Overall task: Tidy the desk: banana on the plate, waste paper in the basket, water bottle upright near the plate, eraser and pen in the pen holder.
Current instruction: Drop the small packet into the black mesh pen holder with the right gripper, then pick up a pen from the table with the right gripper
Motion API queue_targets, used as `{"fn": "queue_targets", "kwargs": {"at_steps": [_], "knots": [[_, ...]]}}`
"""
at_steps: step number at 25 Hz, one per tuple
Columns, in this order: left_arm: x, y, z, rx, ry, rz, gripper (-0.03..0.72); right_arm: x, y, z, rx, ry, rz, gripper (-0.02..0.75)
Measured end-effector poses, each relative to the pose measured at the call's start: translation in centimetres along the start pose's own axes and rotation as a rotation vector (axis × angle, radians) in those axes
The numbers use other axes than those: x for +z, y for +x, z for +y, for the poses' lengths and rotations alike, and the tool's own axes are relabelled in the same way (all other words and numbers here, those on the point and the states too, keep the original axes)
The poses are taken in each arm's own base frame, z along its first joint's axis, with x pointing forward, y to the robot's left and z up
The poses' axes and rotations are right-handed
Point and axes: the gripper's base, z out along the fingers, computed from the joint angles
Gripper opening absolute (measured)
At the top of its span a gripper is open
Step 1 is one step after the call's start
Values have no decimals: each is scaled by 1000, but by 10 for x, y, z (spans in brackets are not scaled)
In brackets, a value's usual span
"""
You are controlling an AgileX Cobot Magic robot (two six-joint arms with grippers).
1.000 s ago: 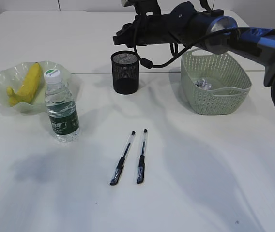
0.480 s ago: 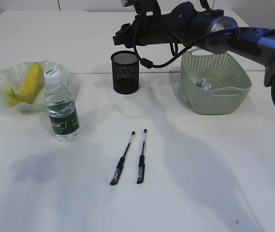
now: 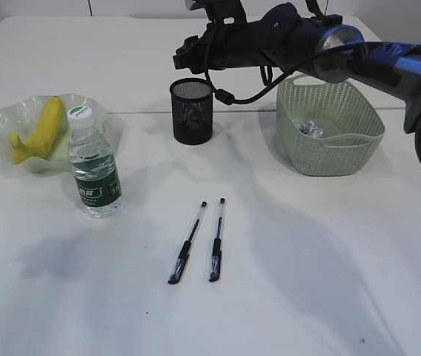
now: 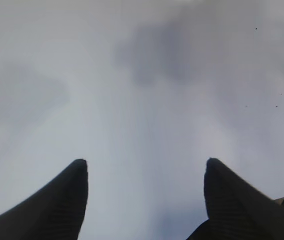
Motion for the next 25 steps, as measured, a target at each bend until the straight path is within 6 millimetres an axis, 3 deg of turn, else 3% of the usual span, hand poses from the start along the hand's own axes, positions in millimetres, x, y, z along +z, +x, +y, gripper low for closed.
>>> {"fn": "queue_targets", "kwargs": {"at_steps": [13, 19, 25], "knots": [[0, 2, 0, 0, 3, 19, 514, -1, 3, 4, -14, -44, 41, 346], [0, 2, 0, 0, 3, 19, 514, -10, -9, 4, -8, -44, 54, 347], [0, 2, 0, 0, 3, 19, 514, -21, 1, 5, 0, -43, 276, 347]]}}
